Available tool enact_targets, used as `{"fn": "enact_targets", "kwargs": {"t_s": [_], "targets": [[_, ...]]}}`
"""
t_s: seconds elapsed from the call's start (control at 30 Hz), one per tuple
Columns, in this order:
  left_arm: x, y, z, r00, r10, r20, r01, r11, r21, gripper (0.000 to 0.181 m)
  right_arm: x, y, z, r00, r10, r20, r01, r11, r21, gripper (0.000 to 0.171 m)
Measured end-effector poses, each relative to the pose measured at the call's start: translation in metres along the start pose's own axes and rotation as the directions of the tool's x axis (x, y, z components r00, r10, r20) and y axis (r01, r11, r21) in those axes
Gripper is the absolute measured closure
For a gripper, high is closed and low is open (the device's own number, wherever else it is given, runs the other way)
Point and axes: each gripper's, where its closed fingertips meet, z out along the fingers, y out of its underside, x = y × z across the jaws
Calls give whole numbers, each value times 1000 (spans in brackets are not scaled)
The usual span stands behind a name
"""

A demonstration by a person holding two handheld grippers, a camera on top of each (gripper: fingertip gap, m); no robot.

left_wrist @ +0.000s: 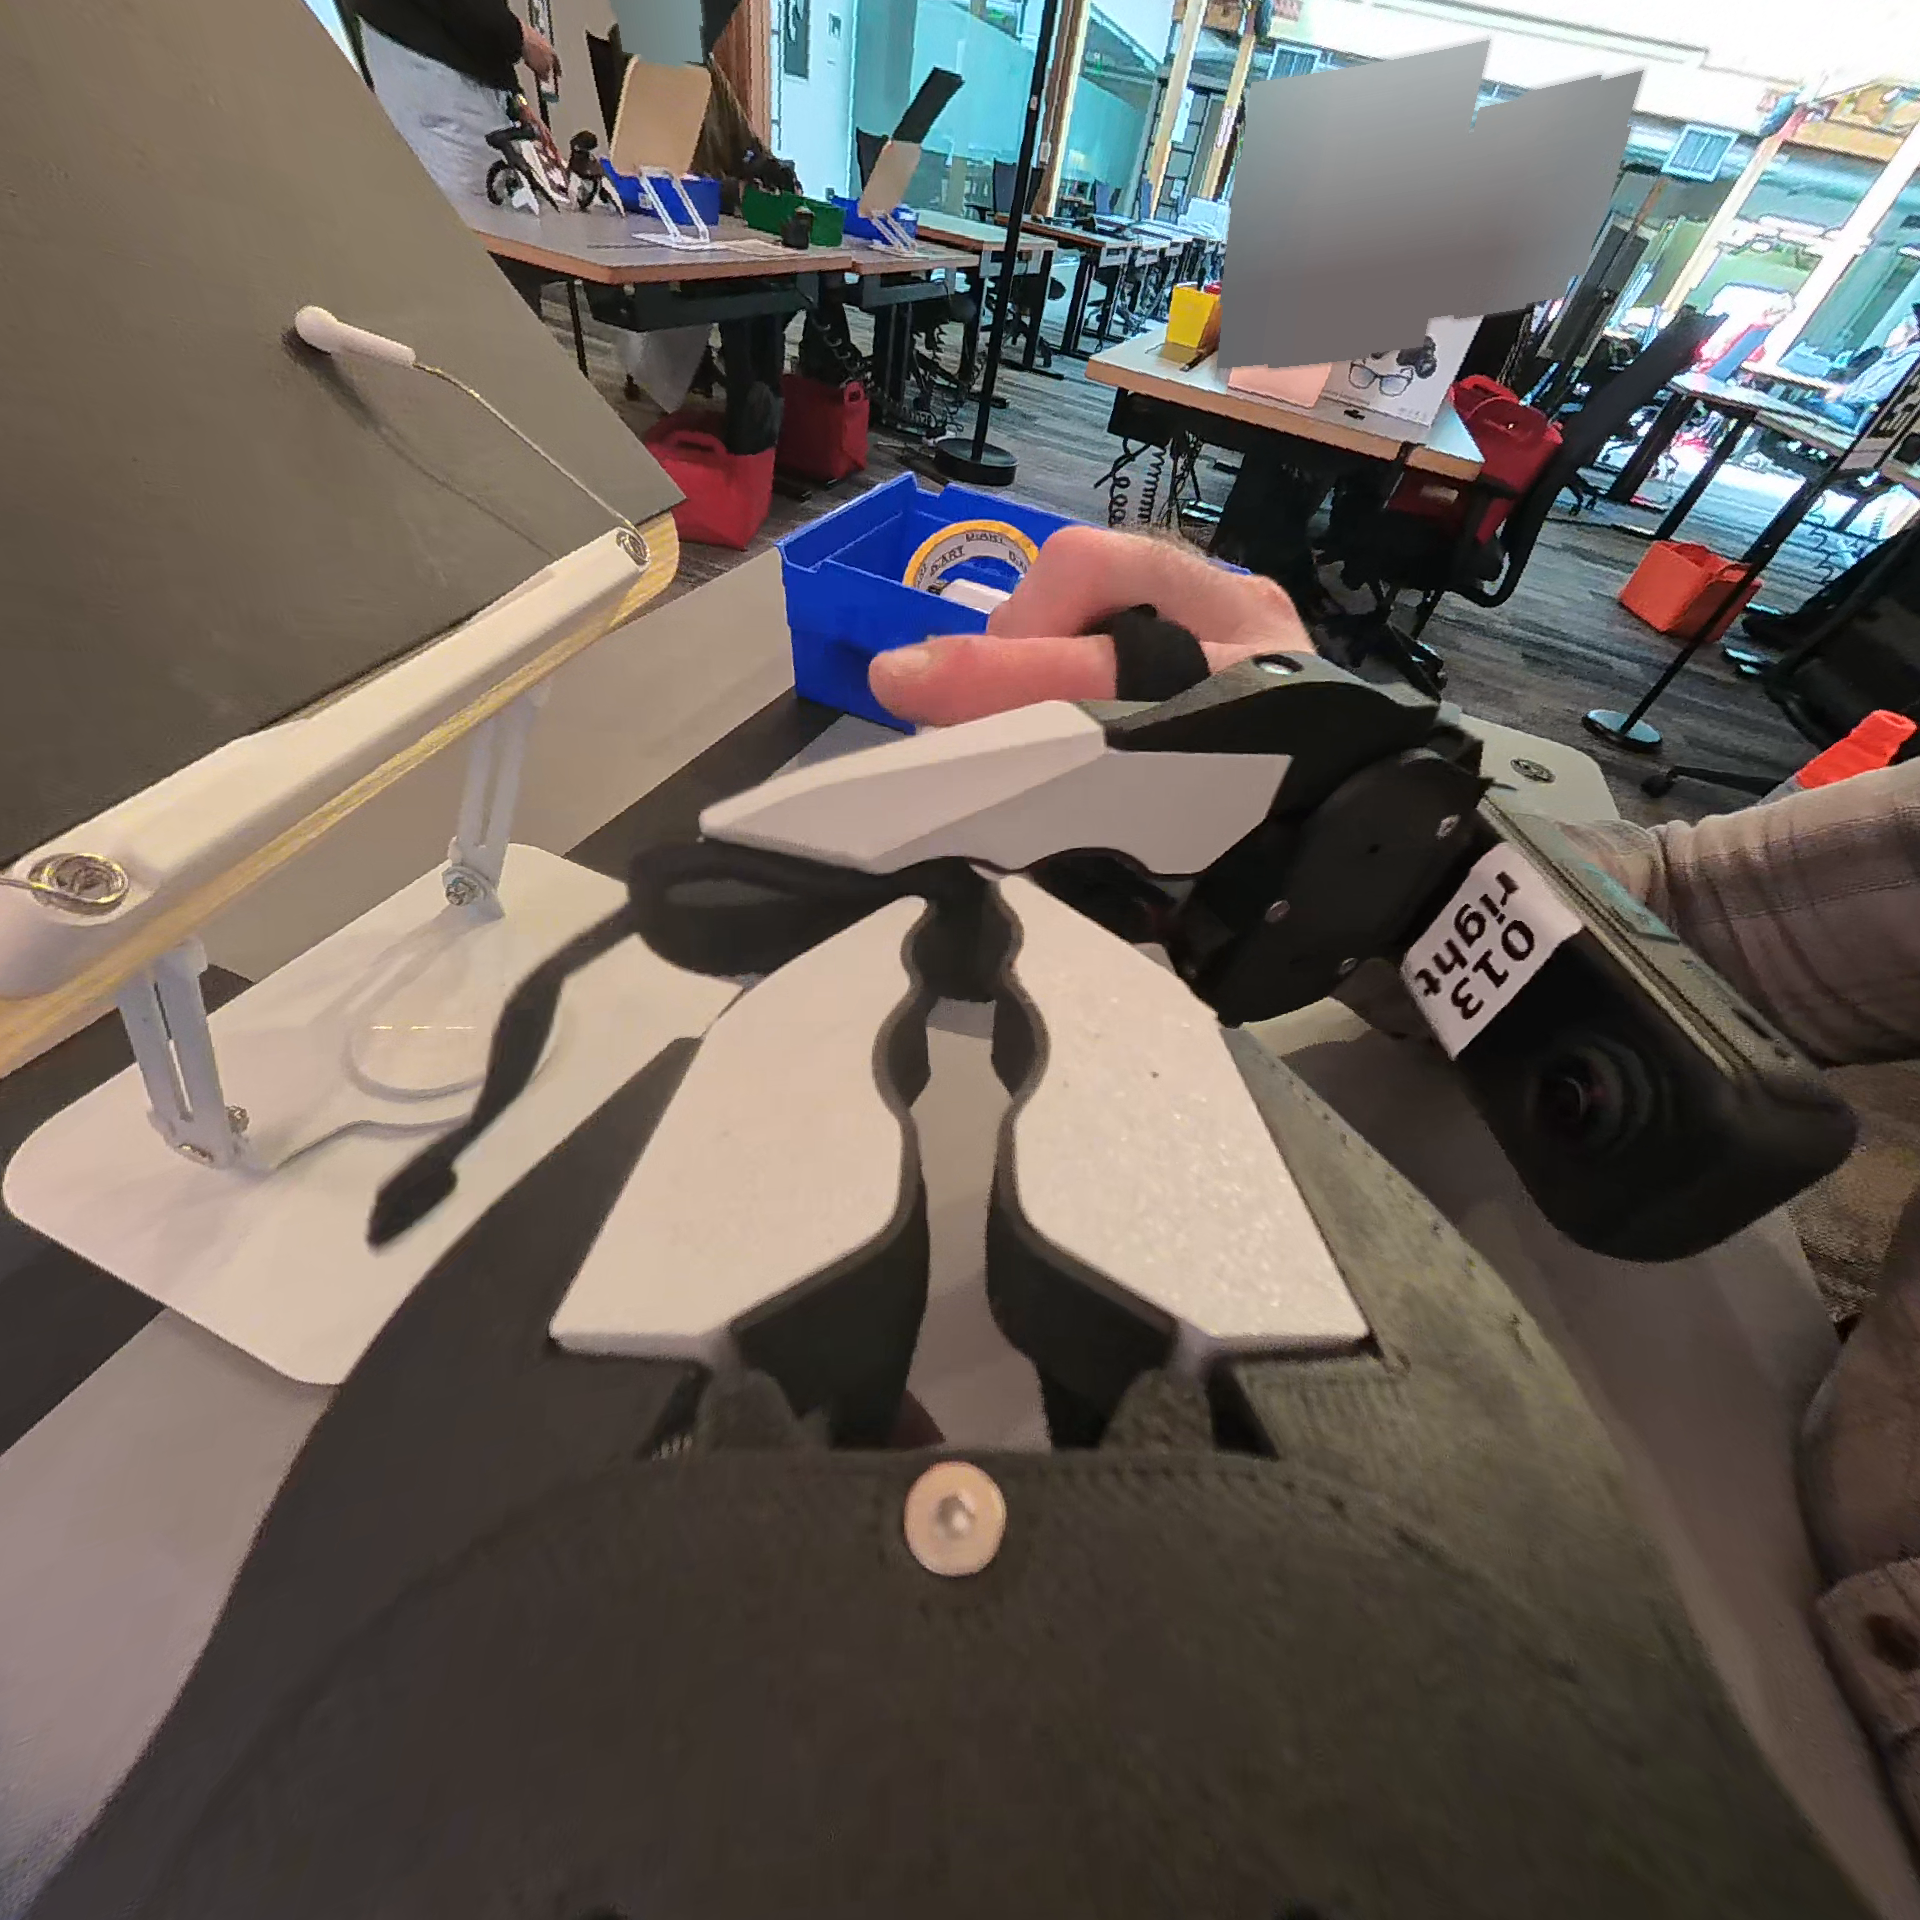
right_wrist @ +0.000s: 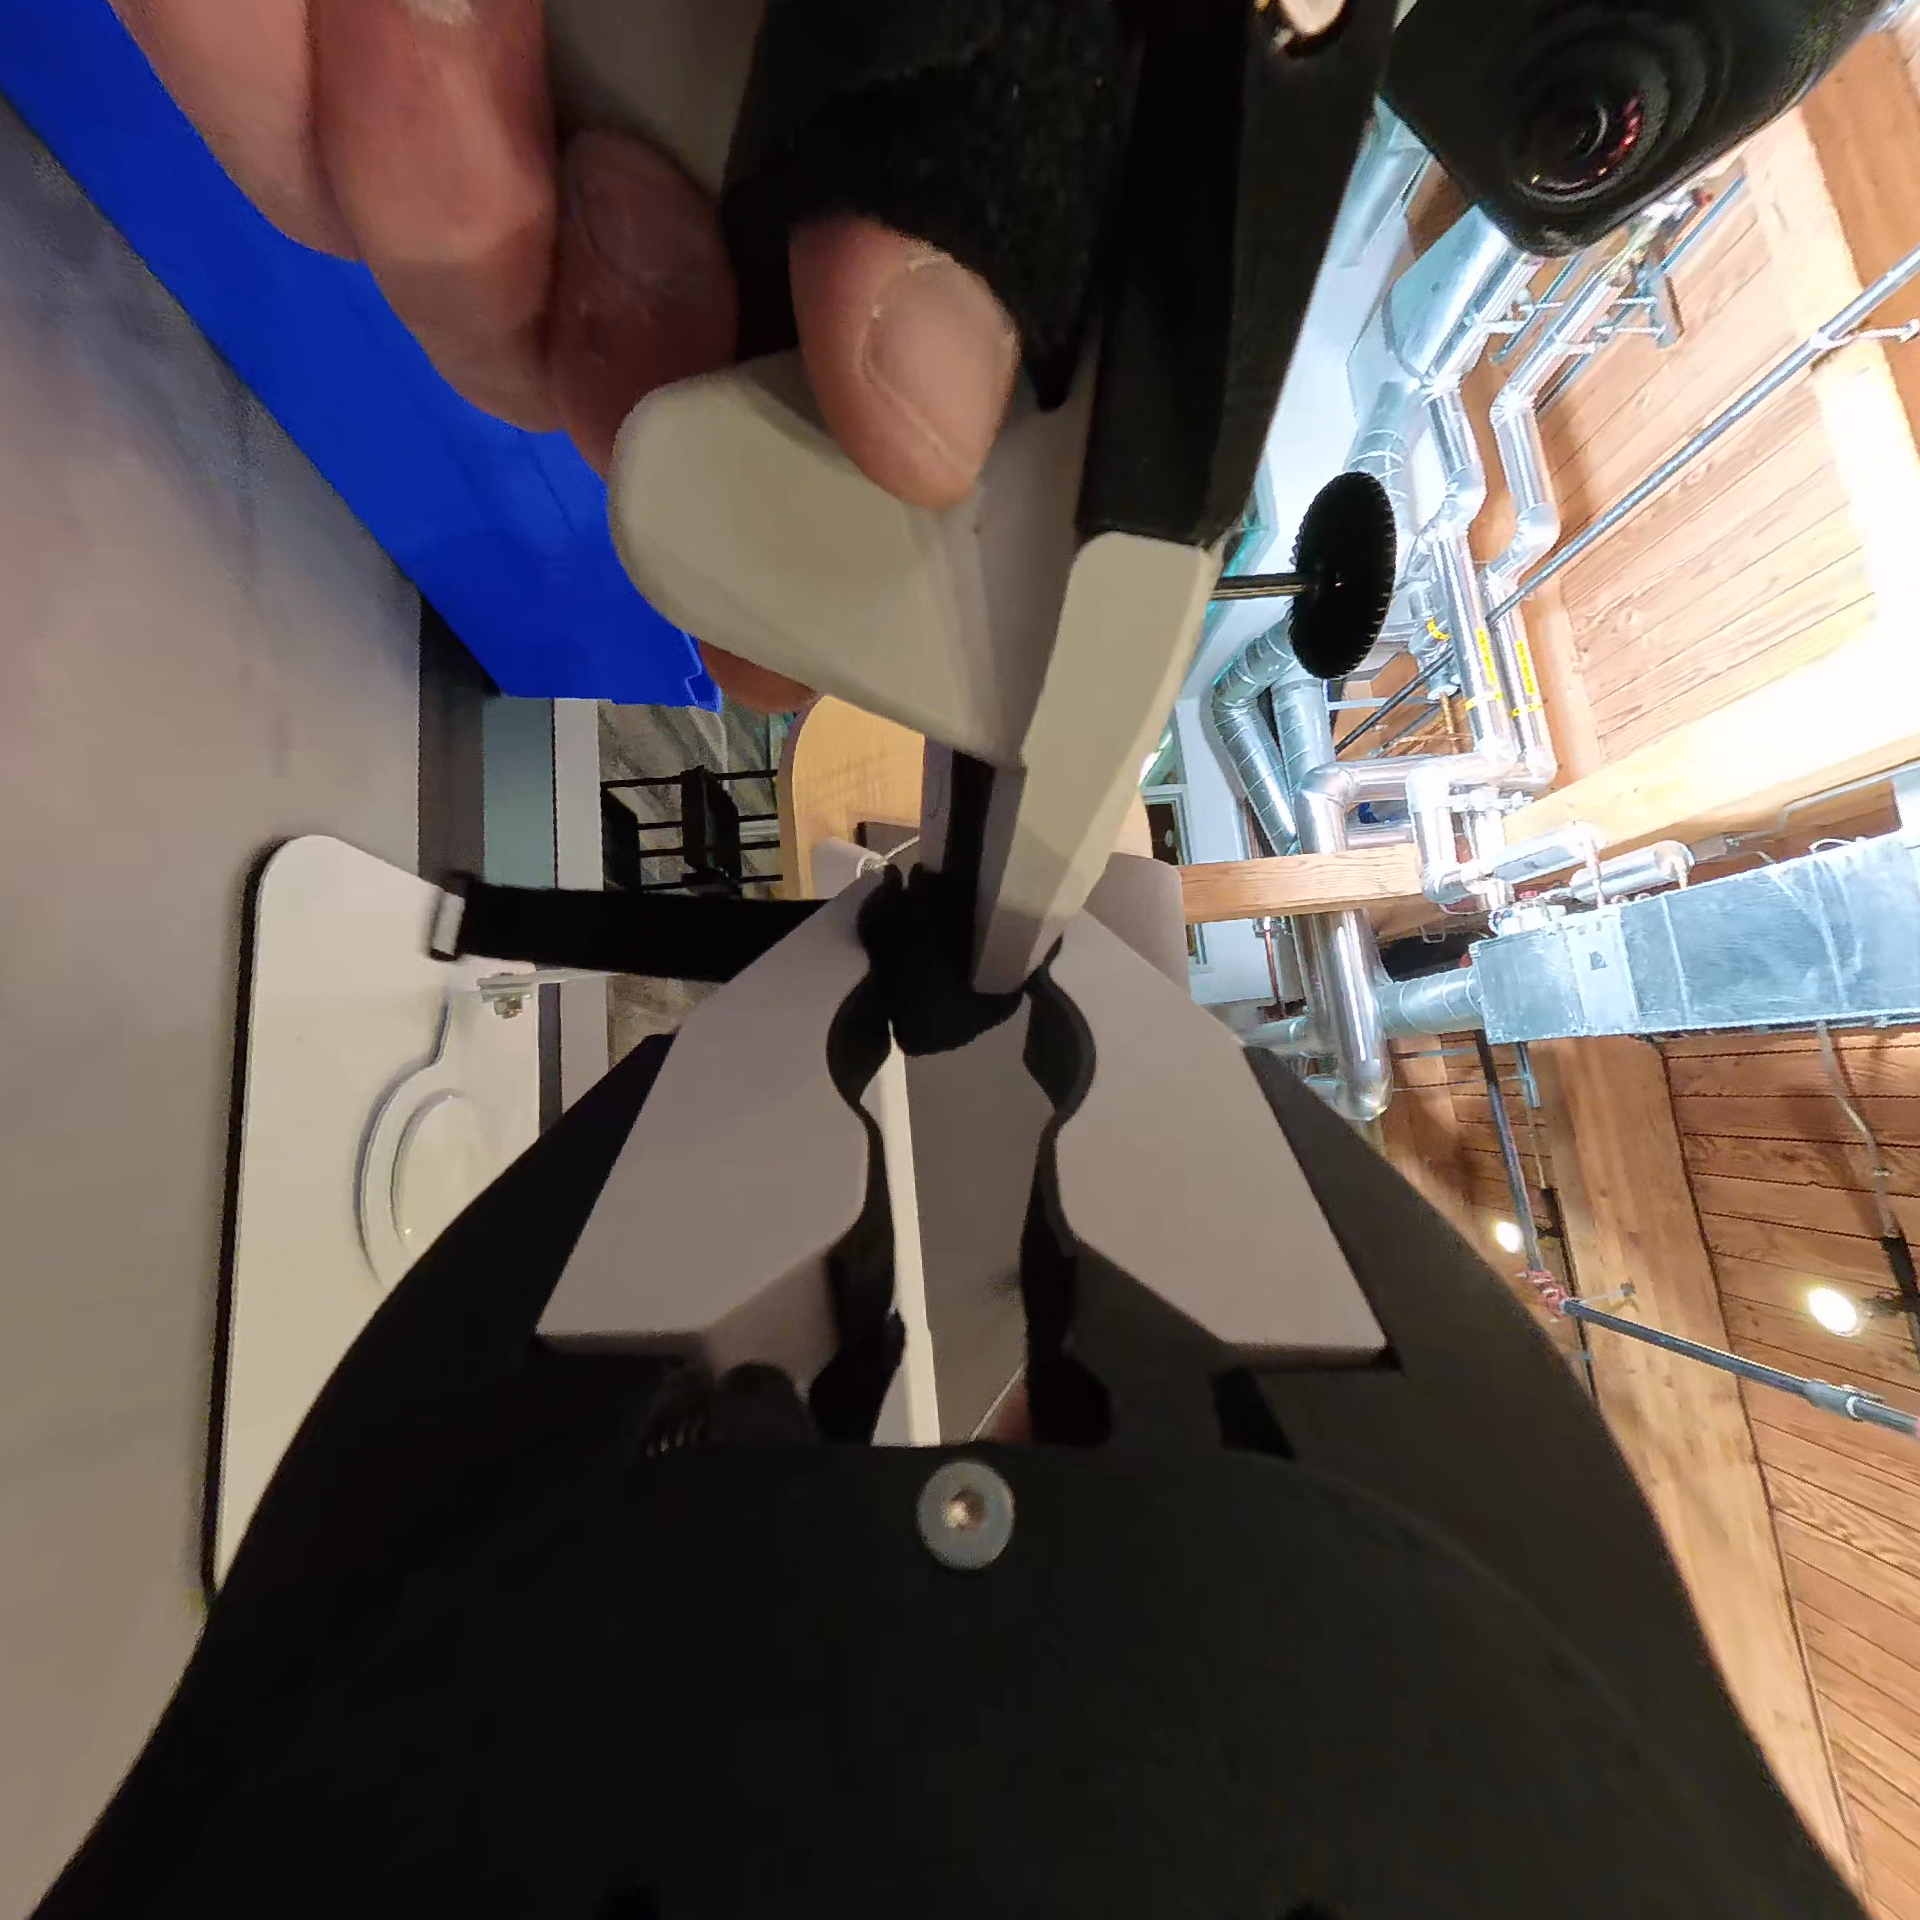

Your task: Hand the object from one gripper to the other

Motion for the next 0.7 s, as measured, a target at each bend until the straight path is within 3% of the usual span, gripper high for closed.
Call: {"fn": "enact_targets", "kwargs": {"t_s": [0.27,0.37,0.43,0.47,0.57,0.7], "targets": [[0,3,-1,979,192,64,-187,980,-74,172,-8,-1,-2,987,127,102,-129,992,13,160],[2,1,-3,984,172,45,-169,984,-60,171,-6,-2,-2,981,159,109,-161,987,10,162],[13,1,-2,993,109,-48,-111,993,-38,144,-3,5,-1,988,133,75,-132,991,-21,162],[14,-1,-1,995,77,-57,-79,996,-31,141,-3,7,0,991,117,60,-116,993,-25,164],[9,1,1,996,89,-19,-90,995,-34,149,-5,8,0,988,132,75,-130,991,-30,164],[2,2,-3,974,213,72,-205,974,-96,139,-9,18,0,980,166,113,-159,985,-68,166]]}}
